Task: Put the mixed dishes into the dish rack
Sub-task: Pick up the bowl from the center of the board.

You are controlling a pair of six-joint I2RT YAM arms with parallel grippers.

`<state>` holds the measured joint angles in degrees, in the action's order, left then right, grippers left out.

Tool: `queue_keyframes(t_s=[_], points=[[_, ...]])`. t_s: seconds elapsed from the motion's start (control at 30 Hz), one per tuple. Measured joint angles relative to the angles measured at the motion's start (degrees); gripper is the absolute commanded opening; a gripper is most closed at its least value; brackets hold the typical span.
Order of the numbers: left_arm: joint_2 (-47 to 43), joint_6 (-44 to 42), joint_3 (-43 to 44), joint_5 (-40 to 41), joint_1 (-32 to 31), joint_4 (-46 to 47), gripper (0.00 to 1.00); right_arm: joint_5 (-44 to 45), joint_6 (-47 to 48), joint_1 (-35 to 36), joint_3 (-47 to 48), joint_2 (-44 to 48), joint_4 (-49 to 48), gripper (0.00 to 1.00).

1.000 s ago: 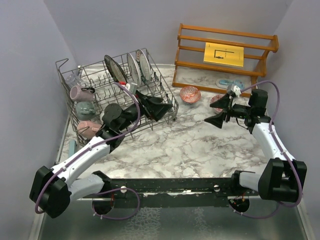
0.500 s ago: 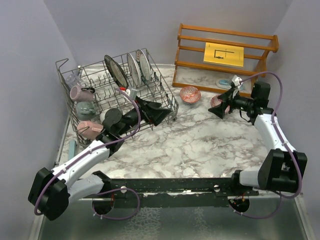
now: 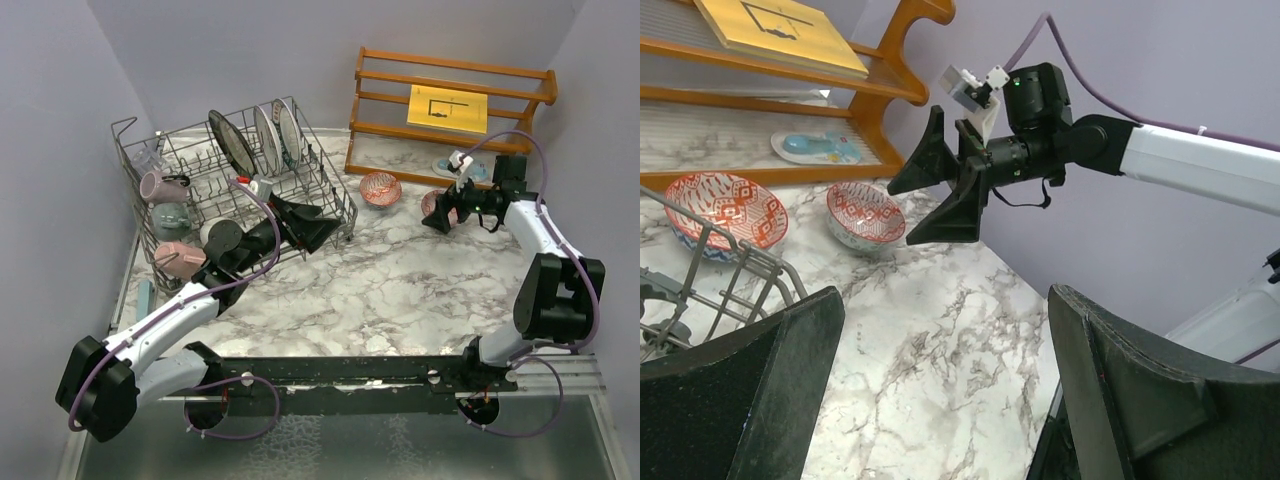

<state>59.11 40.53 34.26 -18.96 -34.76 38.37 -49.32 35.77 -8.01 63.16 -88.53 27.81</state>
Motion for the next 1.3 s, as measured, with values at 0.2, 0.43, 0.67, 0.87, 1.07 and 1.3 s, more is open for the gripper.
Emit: queue_keyframes(t_s=[0.2,0.43,0.67,0.87,1.07,1.3], points=[[-0.4,-0.1,0.0,0.4,0.0,0.0,0.85,2.8,1.6,0.0,2.0,-2.3,2.4,1.00],[-0.6,-0.2,0.0,0.6,0.0,0.0,0.85,4.9,-0.2,0.0,4.2,-3.9,2.5,1.00],[-1.3,-0.6,0.0,1.0,0.0,-0.3,0.85,6.6,-3.2,-0.2,4.2,-3.9,1.4,1.00],[-1.8,-1.2,0.0,1.6,0.0,-0.3,0.85,6.6,-6.4,-1.7,4.2,-4.0,-0.1,1.00],[-1.9,-1.7,0.0,1.9,0.0,-0.6,0.85,8.1,-12.1,-3.7,3.6,-4.2,-4.0,1.00],[-2.0,-1.8,0.0,2.0,0.0,-0.7,0.85,17.6,-22.0,-3.8,-0.2,-4.6,-10.3,0.97]])
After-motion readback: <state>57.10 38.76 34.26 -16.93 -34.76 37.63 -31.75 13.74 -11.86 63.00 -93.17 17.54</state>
